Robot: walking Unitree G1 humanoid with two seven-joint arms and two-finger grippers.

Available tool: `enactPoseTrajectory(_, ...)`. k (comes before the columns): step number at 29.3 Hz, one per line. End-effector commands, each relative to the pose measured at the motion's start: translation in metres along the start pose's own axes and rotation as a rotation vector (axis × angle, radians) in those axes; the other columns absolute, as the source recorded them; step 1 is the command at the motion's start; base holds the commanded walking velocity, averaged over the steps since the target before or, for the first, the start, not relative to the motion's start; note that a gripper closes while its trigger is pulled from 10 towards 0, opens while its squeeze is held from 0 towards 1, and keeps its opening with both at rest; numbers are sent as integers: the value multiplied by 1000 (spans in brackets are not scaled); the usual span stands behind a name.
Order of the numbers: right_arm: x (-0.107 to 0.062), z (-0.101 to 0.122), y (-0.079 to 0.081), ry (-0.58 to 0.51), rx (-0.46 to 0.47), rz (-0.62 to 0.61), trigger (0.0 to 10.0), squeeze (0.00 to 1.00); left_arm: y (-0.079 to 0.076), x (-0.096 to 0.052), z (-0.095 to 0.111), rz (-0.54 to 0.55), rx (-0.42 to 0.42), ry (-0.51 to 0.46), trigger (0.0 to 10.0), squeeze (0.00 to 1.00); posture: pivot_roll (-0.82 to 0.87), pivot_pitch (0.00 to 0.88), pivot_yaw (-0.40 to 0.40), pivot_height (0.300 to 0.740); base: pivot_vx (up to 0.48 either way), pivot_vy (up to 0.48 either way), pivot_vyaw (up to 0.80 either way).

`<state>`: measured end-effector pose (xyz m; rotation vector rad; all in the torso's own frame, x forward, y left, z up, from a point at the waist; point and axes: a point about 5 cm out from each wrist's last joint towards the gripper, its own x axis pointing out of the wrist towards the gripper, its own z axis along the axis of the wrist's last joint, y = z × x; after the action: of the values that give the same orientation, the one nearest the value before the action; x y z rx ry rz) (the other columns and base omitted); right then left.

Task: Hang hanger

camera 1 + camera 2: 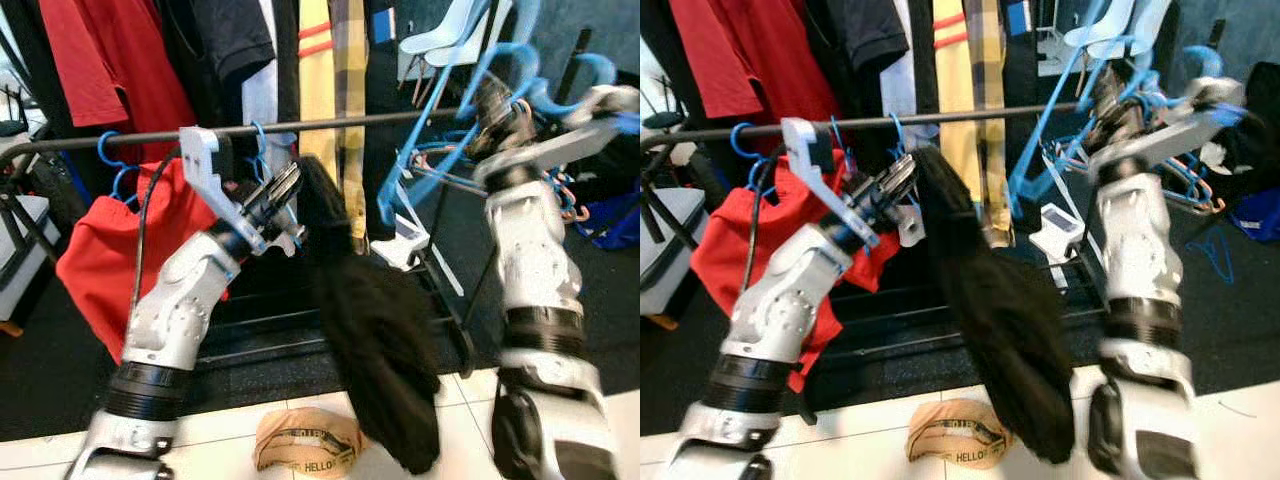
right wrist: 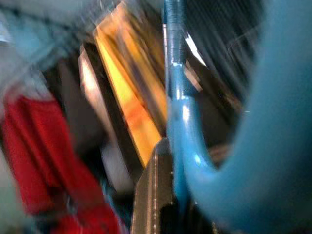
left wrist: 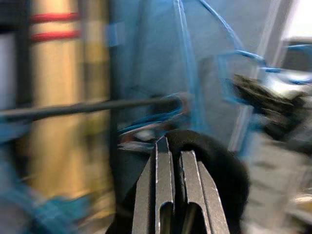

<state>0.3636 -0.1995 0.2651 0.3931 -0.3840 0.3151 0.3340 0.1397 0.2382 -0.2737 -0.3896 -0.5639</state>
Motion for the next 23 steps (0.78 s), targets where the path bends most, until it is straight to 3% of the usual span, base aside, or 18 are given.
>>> enactPoseTrajectory(1, -14, -4, -8, 81, -139, 15, 10000, 0, 31, -20, -8, 161, 44, 36, 0, 0, -63, 19, 38, 740, 0, 0, 0)
enactPoseTrajectory(4, -26, -9, -14, 136, -212, 26, 10000, 0, 44, -32, -14, 241, 41, 57, 0, 0, -67, 22, 38, 740, 0, 0, 0)
enactPoseTrajectory(6, -54, -30, -23, 286, -342, 84, 10000, 0, 58, -56, -36, 355, 49, 129, 0, 0, -68, 24, 33, 740, 0, 0, 0)
enactPoseTrajectory(7, -54, -30, -23, 286, -342, 84, 10000, 0, 58, -56, -36, 355, 49, 129, 0, 0, -68, 24, 33, 740, 0, 0, 0)
enactPoseTrajectory(12, -102, -72, -39, 566, -433, 127, 10000, 0, 55, -79, -70, 379, 66, 249, 118, 0, -65, 22, 28, 740, 0, 0, 0)
enactPoseTrajectory(13, -102, -72, -39, 566, -433, 127, 10000, 0, 55, -79, -70, 379, 66, 249, 118, 0, -65, 22, 28, 740, 0, 0, 0)
enactPoseTrajectory(14, -116, -84, -47, 639, -416, 102, 10000, 0, 53, -85, -79, 385, 57, 278, 2314, 0, -62, 19, 24, 740, 0, 0, 0)
enactPoseTrajectory(16, -132, -97, -53, 721, -400, 76, 10000, 0, 52, -90, -89, 395, 52, 303, 2314, 0, -62, 19, 24, 740, 0, 0, 0)
enactPoseTrajectory(17, -155, -114, -61, 803, -359, 26, 10000, 0, 50, -101, -103, 418, 58, 356, 9922, 0, -64, 16, 24, 740, 0, 0, 0)
enactPoseTrajectory(18, -155, -114, -61, 803, -359, 26, 10000, 0, 50, -101, -103, 418, 58, 356, 9922, 0, -64, 16, 24, 740, 0, 0, 0)
enactPoseTrajectory(19, -171, -125, -65, 854, -333, -8, 10000, 0, 49, -109, -112, 433, 64, 392, 9922, 0, -64, 16, 24, 740, 0, 0, 0)
enactPoseTrajectory(20, -171, -125, -65, 854, -333, -8, 10000, 0, 49, -109, -112, 433, 64, 392, 9922, 0, -64, 16, 24, 740, 0, 0, 0)
enactPoseTrajectory(21, -193, -139, -71, 914, -297, -59, 10000, 0, 46, -118, -122, 445, 63, 436, 10000, 0, -62, 12, 28, 740, 0, 0, 0)
enactPoseTrajectory(22, -193, -139, -71, 914, -297, -59, 10000, 0, 46, -118, -122, 445, 63, 436, 10000, 0, -62, 12, 28, 740, 0, 0, 0)
enactPoseTrajectory(23, -214, -152, -76, 973, -266, -111, 10000, 0, 41, -127, -131, 438, 65, 472, 10000, 0, -59, 11, 27, 740, 0, 0, 0)
